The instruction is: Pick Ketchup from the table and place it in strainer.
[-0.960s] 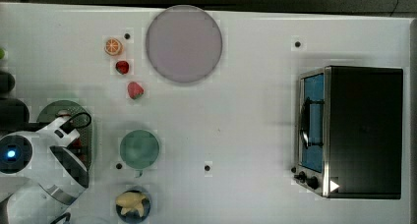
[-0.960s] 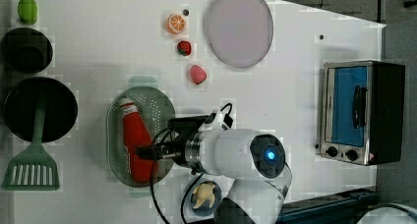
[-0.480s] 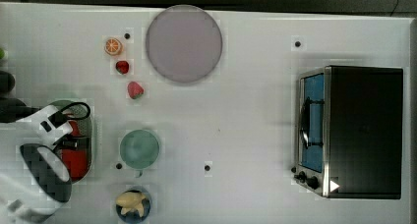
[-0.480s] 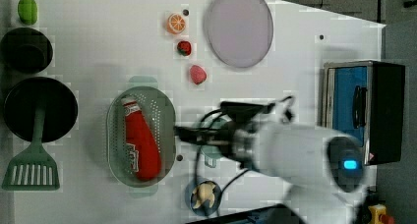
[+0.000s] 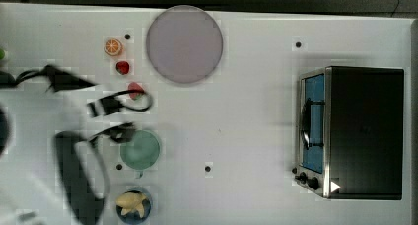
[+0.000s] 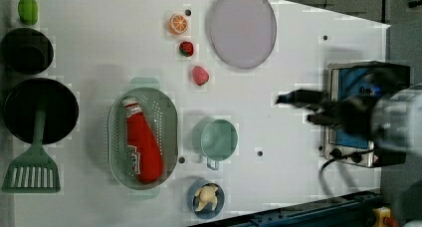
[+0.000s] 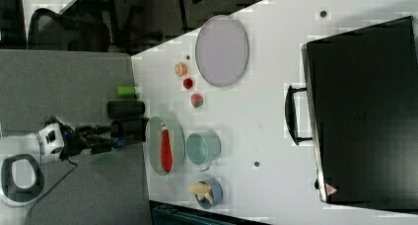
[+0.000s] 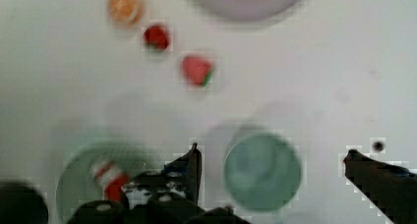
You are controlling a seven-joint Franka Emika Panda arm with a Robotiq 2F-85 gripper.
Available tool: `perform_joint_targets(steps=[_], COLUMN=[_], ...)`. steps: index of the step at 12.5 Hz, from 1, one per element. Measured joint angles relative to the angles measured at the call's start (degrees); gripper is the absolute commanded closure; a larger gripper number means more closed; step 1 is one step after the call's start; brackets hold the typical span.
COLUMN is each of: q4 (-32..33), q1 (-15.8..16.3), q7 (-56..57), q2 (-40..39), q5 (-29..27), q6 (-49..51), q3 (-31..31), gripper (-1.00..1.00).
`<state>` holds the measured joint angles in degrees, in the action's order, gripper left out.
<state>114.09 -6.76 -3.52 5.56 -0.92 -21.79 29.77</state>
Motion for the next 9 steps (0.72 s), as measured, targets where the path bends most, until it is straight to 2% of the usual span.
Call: perform_joint_targets(steps=[5,9], q4=[-0.3,-0.4], q1=[-3.0,-6.2], q7=[0.0,0.0], q2=[2.0,3.0], q5=[-0.6,-0.2], q6=[1.9,5.7], q3=[-17.1,-24.8], gripper=[-1.00,-1.00])
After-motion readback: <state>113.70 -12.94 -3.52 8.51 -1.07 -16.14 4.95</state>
